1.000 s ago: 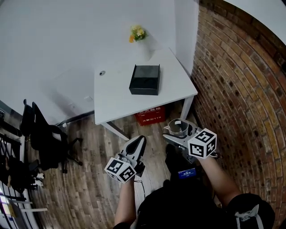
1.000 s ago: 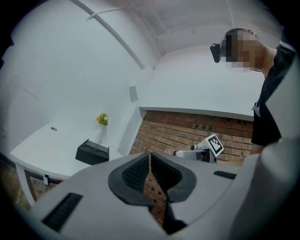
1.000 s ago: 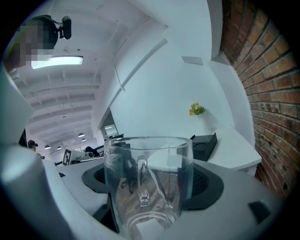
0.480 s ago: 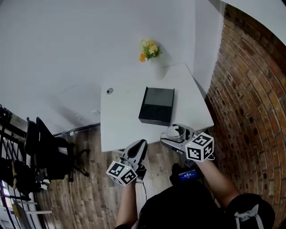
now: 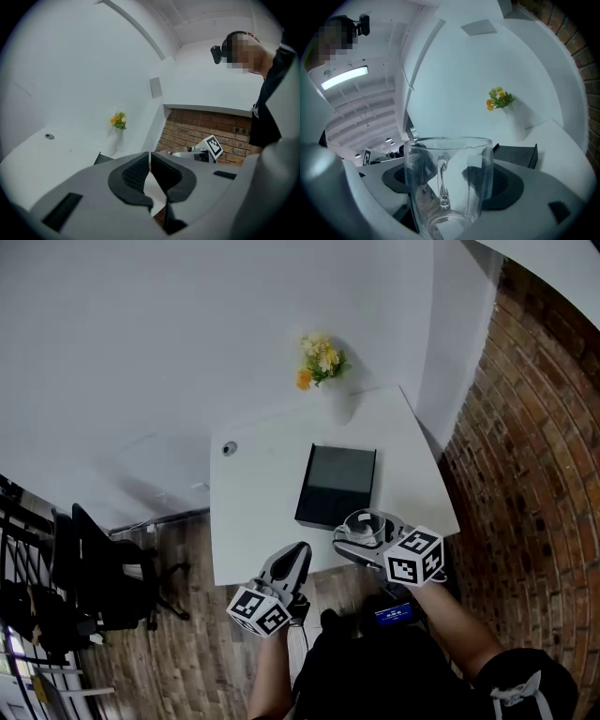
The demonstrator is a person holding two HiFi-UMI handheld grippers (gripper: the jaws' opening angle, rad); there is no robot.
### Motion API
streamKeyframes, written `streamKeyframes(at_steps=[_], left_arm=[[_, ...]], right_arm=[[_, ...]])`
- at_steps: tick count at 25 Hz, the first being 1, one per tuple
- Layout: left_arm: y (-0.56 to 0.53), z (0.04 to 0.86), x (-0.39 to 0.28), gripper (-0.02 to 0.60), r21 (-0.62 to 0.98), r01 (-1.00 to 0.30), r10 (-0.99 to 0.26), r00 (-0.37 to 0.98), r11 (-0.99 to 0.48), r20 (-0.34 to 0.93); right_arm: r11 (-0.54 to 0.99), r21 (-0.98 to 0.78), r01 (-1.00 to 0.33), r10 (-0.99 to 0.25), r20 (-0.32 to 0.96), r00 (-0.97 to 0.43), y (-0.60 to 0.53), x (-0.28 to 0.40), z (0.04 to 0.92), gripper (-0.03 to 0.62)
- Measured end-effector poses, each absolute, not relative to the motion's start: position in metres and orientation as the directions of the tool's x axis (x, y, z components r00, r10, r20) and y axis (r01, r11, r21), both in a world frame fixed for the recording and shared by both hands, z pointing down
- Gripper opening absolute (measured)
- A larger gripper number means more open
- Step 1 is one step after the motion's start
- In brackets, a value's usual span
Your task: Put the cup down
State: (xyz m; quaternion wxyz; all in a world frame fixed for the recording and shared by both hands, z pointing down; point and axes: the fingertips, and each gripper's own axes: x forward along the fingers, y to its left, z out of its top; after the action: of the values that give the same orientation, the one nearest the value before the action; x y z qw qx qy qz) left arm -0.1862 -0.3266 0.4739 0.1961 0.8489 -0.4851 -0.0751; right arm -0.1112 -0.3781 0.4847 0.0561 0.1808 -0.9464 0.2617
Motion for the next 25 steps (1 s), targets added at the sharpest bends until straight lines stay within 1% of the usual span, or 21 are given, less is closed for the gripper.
streamKeyframes(at_steps=[10,17,25], left_arm=[[-0.346,0.459,-0.194,0.023,0.373,-0.723,-0.769,0.638,-0.581,0.040],[-0.347,0.464,-0.195,0.023,0.386,-0.694,-0.741,0.671,-0.608,0.039],[-0.343,0.462,-0.200,0.023,0.378,-0.698,-0.743,0.668,-0.608,0.037]], right_arm=[[0.785,-0.446,-0.430,-0.395,0.175,-0.902,-0.390,-0.133,0.463,0.416],[0.778,-0.434,-0.454,-0.417,0.183,-0.890,-0.386,-0.139,0.463,0.416],[0.775,-0.427,-0.465,-0.432,0.179,-0.884,-0.388,-0.141,0.458,0.416]])
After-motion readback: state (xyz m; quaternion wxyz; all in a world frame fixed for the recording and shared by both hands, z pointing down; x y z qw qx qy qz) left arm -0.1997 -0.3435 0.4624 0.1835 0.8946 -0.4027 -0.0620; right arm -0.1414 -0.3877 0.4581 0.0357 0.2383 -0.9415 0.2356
